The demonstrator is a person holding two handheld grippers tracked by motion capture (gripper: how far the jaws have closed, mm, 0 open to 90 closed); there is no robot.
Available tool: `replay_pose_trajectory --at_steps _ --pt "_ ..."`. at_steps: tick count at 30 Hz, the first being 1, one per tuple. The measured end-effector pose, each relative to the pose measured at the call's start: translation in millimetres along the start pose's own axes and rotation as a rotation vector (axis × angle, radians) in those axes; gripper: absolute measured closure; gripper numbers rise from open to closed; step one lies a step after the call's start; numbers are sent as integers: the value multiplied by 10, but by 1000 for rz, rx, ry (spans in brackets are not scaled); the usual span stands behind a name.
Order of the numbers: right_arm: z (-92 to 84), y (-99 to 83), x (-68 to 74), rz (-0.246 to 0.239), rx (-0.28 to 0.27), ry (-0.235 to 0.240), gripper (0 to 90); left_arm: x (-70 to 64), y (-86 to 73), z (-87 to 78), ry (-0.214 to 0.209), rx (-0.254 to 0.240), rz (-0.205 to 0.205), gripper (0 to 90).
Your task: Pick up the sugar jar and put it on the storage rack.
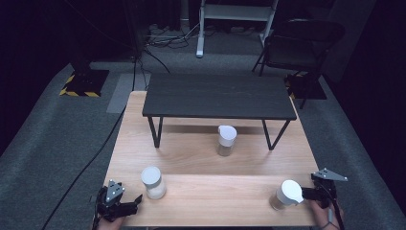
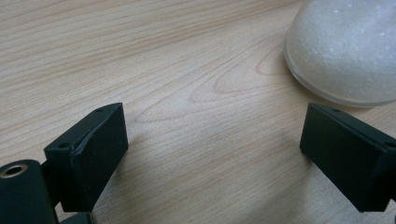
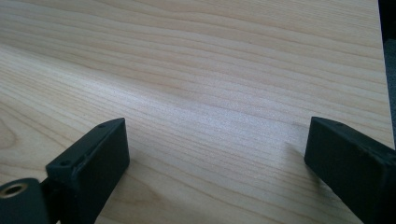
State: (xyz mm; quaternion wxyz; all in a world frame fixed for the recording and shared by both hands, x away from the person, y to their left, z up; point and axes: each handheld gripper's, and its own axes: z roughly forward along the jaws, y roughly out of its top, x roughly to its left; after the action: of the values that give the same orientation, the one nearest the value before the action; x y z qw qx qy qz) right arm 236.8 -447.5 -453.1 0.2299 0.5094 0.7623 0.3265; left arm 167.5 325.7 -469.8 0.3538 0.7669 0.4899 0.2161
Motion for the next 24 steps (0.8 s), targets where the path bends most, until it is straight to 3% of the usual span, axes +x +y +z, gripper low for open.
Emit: replay_pose_trajectory --at_steps 19,22,24 --pt "3 3 -1 0 0 2 62 -8 12 -3 1 5 -2 78" --pt "4 3 -1 -1 0 1 62 -14 -11 -20 0 -8 0 84" --pt "4 3 -1 -1 0 1 62 1 -59 -74 -9 -42 -11 81"
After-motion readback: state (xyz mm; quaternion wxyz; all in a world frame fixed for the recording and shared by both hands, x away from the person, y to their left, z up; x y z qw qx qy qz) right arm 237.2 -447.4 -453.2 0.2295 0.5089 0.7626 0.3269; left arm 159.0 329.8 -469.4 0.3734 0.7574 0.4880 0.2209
